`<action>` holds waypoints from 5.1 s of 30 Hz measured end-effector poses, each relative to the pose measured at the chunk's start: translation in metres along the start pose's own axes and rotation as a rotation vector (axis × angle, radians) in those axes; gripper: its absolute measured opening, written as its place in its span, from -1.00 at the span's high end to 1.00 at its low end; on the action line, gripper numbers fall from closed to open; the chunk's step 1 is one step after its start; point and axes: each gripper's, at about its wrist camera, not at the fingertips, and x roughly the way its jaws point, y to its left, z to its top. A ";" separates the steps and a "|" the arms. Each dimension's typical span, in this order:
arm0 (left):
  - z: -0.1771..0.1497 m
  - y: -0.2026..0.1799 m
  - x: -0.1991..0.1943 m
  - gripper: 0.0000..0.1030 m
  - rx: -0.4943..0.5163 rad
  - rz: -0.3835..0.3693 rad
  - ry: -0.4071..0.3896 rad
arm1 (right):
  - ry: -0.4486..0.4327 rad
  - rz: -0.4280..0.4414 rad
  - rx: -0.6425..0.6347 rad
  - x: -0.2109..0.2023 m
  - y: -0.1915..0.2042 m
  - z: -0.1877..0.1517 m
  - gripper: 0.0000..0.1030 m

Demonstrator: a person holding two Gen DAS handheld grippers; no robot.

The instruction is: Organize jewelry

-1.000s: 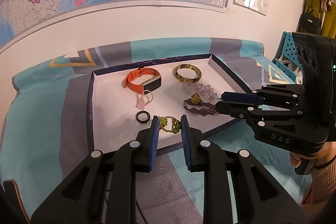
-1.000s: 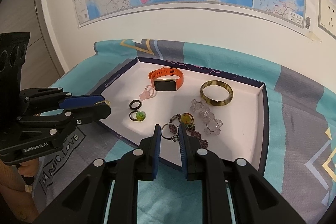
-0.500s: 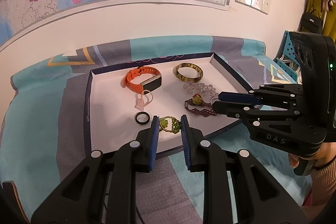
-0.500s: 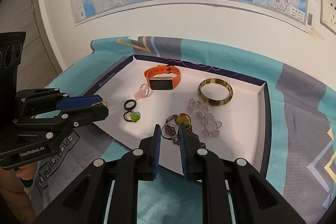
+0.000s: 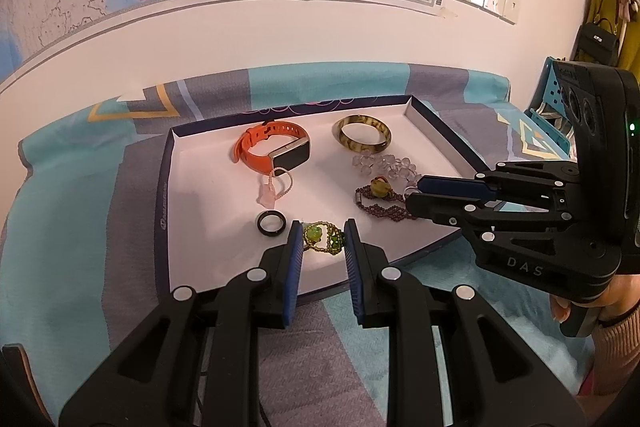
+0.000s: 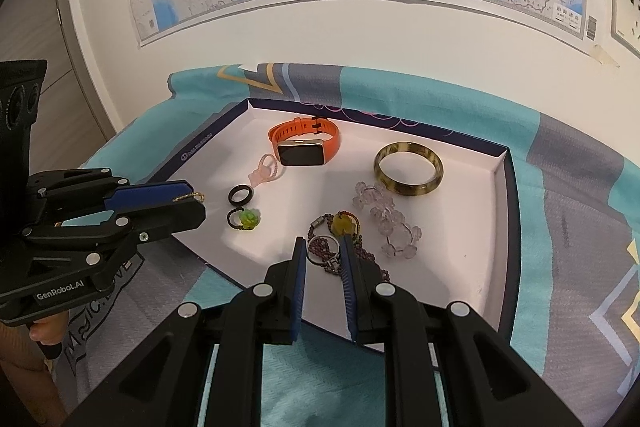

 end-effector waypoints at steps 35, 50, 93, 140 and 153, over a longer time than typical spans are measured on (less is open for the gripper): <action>0.000 0.007 0.025 0.59 -0.023 0.020 0.051 | 0.035 -0.011 0.022 0.011 -0.007 0.001 0.70; -0.002 0.011 0.038 0.58 -0.040 0.037 0.081 | 0.045 -0.023 0.033 0.020 -0.011 0.002 0.70; -0.054 0.008 -0.052 -0.89 -0.137 0.225 -0.044 | -0.047 -0.099 0.057 -0.050 0.023 -0.062 -0.87; -0.069 0.000 -0.060 -0.89 -0.154 0.223 -0.029 | -0.026 -0.092 0.076 -0.057 0.036 -0.075 -0.87; -0.072 0.000 -0.059 -0.89 -0.154 0.225 -0.024 | -0.020 -0.084 0.082 -0.056 0.036 -0.076 -0.87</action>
